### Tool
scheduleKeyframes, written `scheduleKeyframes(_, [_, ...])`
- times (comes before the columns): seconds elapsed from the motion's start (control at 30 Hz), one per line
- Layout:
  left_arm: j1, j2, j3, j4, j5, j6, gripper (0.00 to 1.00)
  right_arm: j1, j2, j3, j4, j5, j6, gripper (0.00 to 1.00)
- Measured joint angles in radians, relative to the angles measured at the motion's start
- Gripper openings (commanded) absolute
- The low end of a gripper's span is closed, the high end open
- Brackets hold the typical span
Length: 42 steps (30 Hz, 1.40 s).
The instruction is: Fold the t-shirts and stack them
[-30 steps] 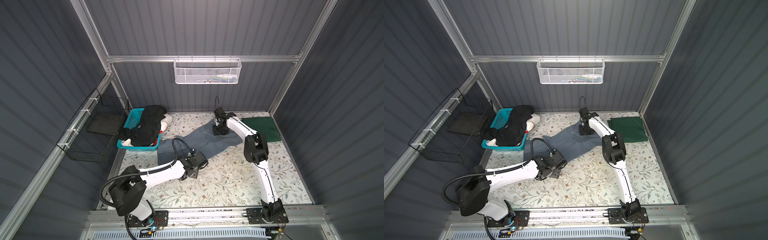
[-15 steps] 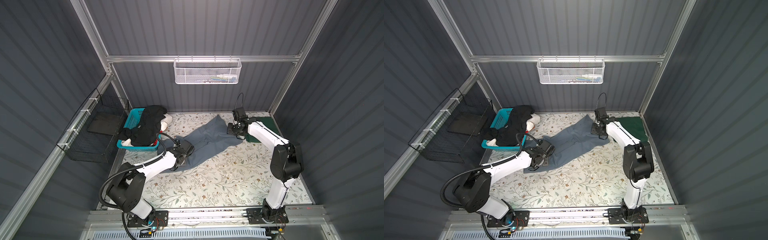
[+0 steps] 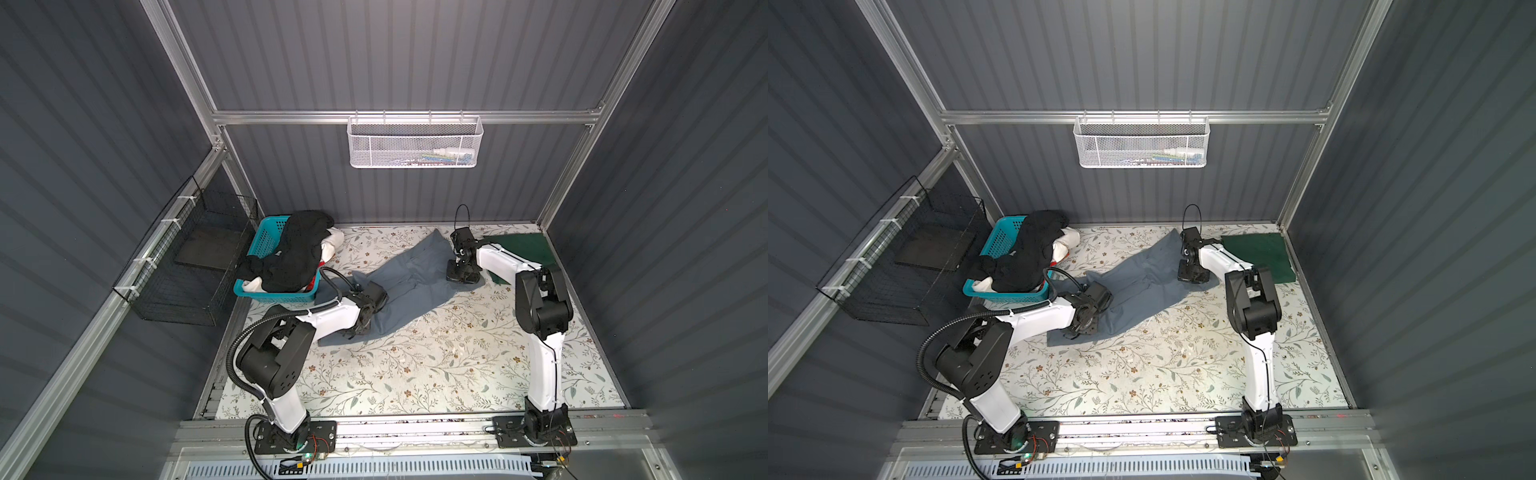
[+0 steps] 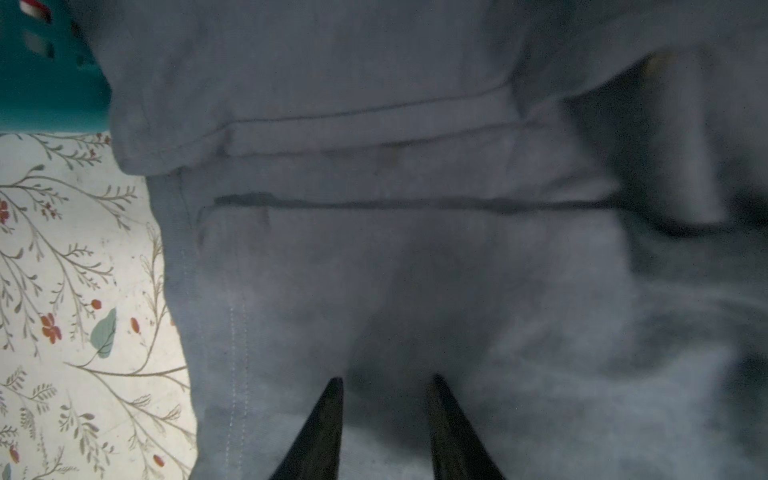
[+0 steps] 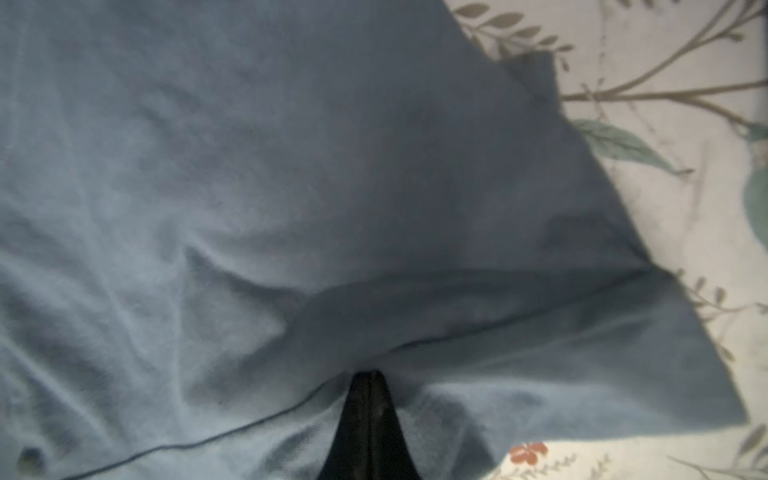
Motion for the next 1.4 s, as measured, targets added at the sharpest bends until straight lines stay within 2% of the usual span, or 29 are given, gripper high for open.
scheduleKeyframes(0.07, [0.0,0.003,0.001,0.003,0.006,0.01,0.27,0.0,0.03,0.037,-0.023,0.002,-0.011,0.0])
scheduleKeyframes(0.17, [-0.009,0.015,0.007,0.013,0.024,0.026,0.09,0.0,0.072,0.105,-0.061,0.002,-0.029,0.0])
scheduleKeyframes(0.27, [-0.032,0.024,0.007,0.022,0.02,0.028,0.05,0.0,0.114,0.175,-0.087,0.0,-0.048,0.0])
scheduleKeyframes(0.3, [-0.041,0.025,0.005,0.025,0.017,0.029,0.0,0.0,0.127,0.195,-0.093,-0.002,-0.053,0.0])
scheduleKeyframes(0.5, [-0.072,0.04,-0.018,0.049,-0.032,0.024,0.0,0.0,0.175,0.278,-0.118,-0.022,-0.078,0.0])
scheduleKeyframes(0.73, [-0.119,0.09,0.021,0.003,-0.113,0.01,0.0,-0.001,0.208,0.33,-0.128,-0.048,-0.1,0.0])
scheduleKeyframes(0.97, [-0.234,0.159,0.08,-0.05,-0.175,-0.025,0.0,-0.013,0.229,0.363,-0.123,-0.095,-0.108,0.0])
scheduleKeyframes(1.1, [-0.301,0.166,0.108,-0.061,-0.154,-0.047,0.0,-0.031,0.23,0.363,-0.116,-0.145,-0.106,0.0])
scheduleKeyframes(1.4, [-0.388,0.141,0.15,-0.053,0.028,-0.079,0.0,-0.063,0.242,0.368,-0.087,-0.251,-0.1,0.0])
